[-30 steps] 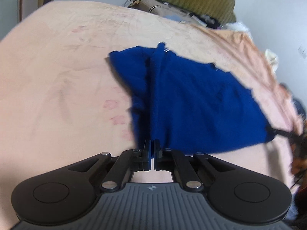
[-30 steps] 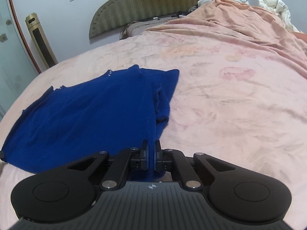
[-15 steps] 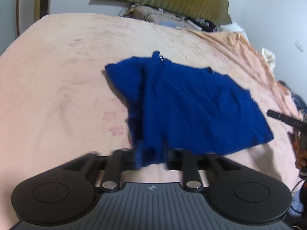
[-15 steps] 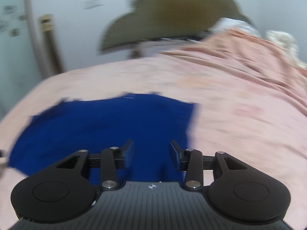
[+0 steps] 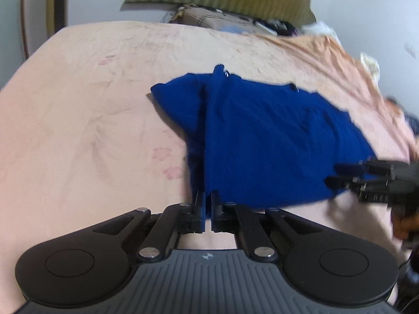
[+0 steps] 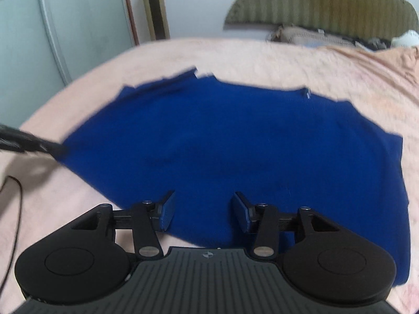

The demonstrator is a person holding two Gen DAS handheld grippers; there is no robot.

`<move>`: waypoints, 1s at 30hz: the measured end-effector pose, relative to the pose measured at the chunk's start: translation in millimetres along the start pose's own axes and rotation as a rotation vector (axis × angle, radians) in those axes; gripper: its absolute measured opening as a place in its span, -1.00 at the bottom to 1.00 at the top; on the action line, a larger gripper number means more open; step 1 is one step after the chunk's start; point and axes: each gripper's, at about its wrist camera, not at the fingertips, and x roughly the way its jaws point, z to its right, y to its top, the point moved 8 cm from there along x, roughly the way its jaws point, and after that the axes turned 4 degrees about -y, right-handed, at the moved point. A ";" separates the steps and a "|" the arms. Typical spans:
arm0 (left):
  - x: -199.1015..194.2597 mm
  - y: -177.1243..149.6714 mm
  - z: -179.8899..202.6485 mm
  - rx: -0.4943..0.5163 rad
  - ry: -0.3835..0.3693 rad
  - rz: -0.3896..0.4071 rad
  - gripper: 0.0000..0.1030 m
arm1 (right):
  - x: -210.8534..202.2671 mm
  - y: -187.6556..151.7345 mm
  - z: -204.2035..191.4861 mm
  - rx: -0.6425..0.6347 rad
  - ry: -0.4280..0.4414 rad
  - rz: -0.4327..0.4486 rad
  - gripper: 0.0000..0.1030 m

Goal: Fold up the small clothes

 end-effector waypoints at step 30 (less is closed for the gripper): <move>78.4 141.2 -61.2 -0.201 0.189 0.160 0.55 | -17.4 22.4 -56.0 -0.227 -0.036 0.124 0.35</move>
